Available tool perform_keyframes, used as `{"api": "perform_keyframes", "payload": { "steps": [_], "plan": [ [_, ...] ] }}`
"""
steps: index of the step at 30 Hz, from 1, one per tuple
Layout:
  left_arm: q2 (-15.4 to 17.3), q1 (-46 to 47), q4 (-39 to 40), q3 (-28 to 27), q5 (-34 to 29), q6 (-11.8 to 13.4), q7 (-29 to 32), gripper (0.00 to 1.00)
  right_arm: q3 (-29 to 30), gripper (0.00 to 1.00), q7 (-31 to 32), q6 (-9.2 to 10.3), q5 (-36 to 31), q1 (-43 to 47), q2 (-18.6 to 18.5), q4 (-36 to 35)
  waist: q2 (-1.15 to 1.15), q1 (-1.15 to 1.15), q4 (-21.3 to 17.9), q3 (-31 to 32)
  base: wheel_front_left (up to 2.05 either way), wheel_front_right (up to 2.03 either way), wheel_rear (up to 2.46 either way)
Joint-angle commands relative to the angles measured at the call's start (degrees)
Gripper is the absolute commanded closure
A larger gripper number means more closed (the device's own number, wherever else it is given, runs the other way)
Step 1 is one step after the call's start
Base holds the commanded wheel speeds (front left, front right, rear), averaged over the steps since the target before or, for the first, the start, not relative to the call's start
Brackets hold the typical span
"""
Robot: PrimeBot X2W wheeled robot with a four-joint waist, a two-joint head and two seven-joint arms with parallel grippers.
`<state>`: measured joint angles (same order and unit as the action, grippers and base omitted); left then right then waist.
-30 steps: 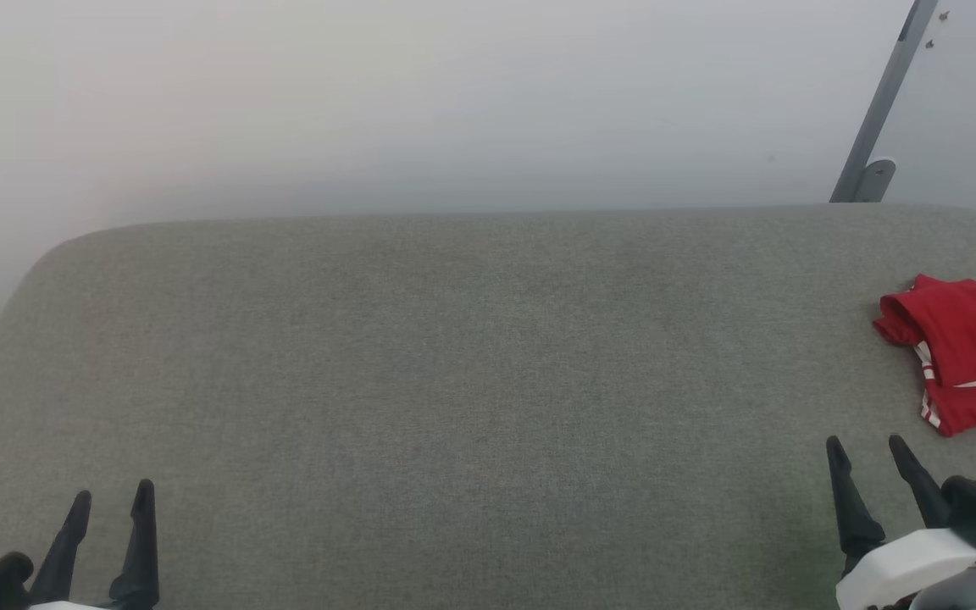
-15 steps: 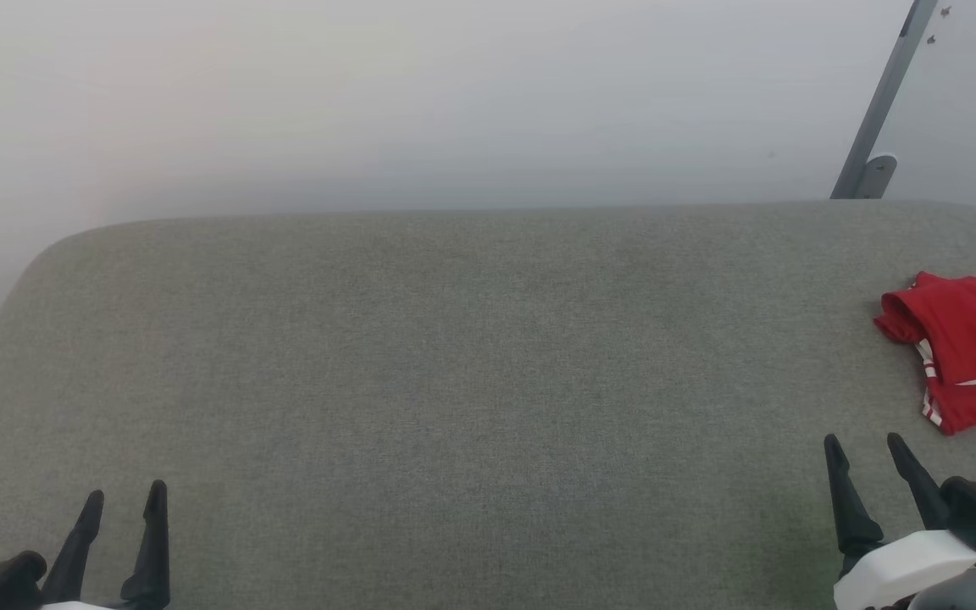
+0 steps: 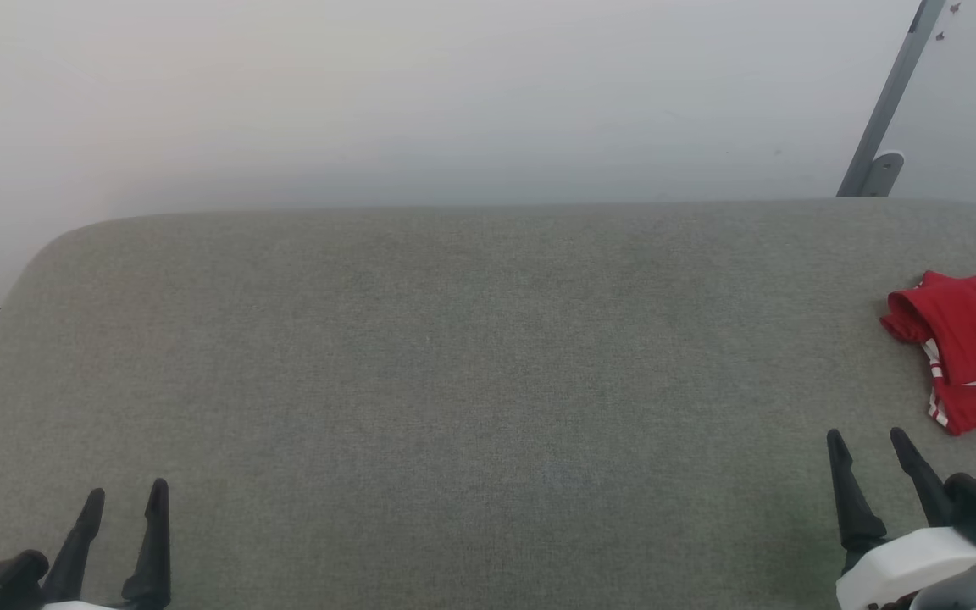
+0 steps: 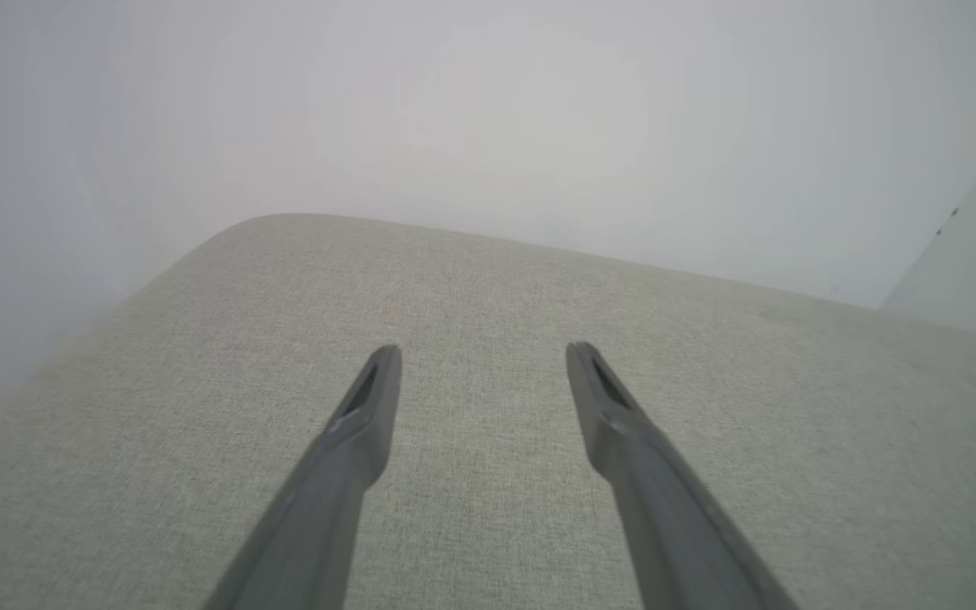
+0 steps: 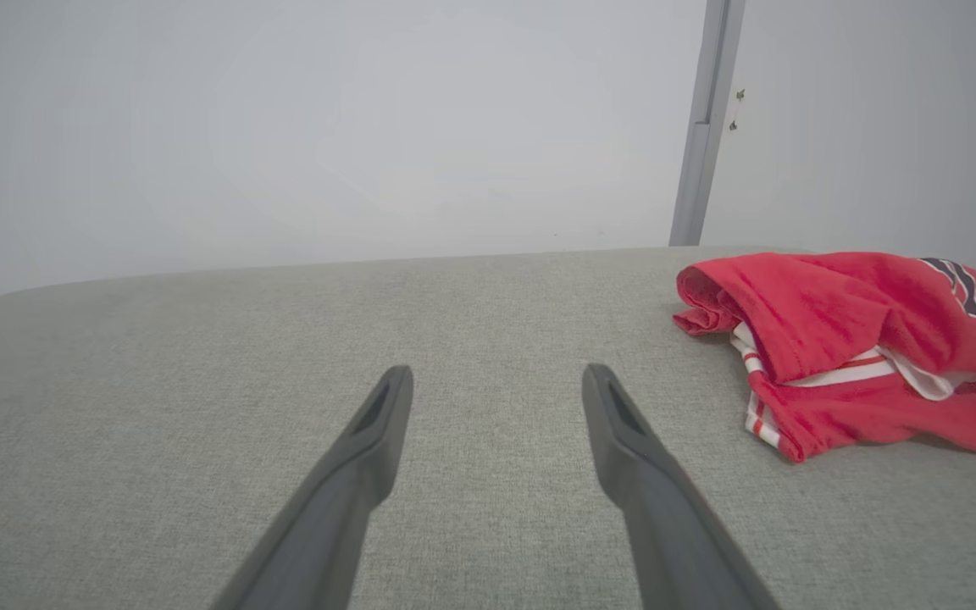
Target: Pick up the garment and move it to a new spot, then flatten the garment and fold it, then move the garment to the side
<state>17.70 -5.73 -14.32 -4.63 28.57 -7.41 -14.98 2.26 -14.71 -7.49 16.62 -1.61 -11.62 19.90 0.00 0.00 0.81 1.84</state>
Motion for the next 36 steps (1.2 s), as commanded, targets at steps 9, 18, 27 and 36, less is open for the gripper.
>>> {"api": "perform_keyframes", "payload": {
  "steps": [9,18,27,36],
  "plan": [
    [-2.5,0.4,-1.9,0.2,2.6,0.0,1.1,1.0,0.2,1.0,1.3,0.0,3.4,0.7,1.4,1.7,0.0,0.0,0.0,-0.1,0.0,0.0,0.0],
    [-3.8,1.8,-1.6,0.0,9.4,0.0,3.4,1.0,0.6,1.0,3.5,0.0,11.4,0.2,2.2,0.7,0.0,0.0,0.0,-0.2,0.0,0.0,0.0],
    [-5.2,3.1,-1.3,-0.3,16.3,0.0,5.7,1.0,1.0,1.0,5.7,0.0,19.7,-0.5,3.0,-0.3,0.0,0.0,-0.1,-0.4,0.0,0.0,0.0],
    [-6.5,4.5,-1.0,-0.5,23.2,0.0,8.0,1.0,1.4,1.0,7.9,0.0,27.8,-1.1,3.8,-1.2,0.0,0.0,-0.2,-0.5,0.0,0.0,0.0]
  ]
}}
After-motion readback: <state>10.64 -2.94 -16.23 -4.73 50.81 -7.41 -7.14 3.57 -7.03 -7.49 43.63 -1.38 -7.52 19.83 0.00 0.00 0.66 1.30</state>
